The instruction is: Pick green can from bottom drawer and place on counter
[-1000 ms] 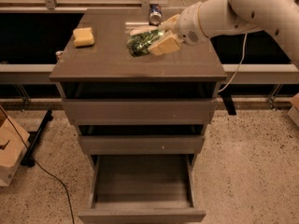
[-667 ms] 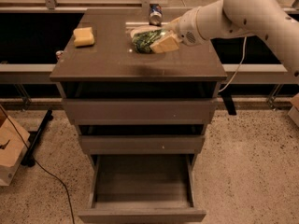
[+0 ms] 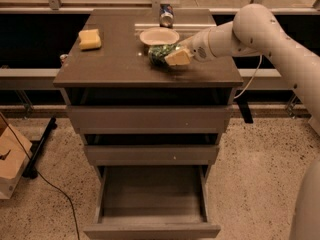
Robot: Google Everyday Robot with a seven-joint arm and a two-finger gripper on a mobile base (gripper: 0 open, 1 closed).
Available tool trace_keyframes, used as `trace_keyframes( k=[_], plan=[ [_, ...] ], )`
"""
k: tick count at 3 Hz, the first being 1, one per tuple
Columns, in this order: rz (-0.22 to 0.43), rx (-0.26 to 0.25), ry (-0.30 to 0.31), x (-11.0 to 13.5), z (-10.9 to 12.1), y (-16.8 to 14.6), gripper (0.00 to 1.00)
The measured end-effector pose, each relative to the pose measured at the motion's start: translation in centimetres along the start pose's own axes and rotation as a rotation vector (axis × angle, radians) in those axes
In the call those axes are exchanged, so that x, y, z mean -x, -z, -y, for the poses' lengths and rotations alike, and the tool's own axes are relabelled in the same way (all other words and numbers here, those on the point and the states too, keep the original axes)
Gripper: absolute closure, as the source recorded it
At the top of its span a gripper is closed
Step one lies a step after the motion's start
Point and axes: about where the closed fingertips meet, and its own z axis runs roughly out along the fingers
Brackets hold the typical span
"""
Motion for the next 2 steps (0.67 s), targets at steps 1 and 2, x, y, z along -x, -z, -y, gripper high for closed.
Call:
trace_keyframes(
  k=[1,2],
  plan=[
    [-0.002,0.006,0.003,-0.02,-0.26,-0.37,0.00],
    [-0.002,0.006,0.003,-0.02,-0.26,-0.37,0.00]
  ],
)
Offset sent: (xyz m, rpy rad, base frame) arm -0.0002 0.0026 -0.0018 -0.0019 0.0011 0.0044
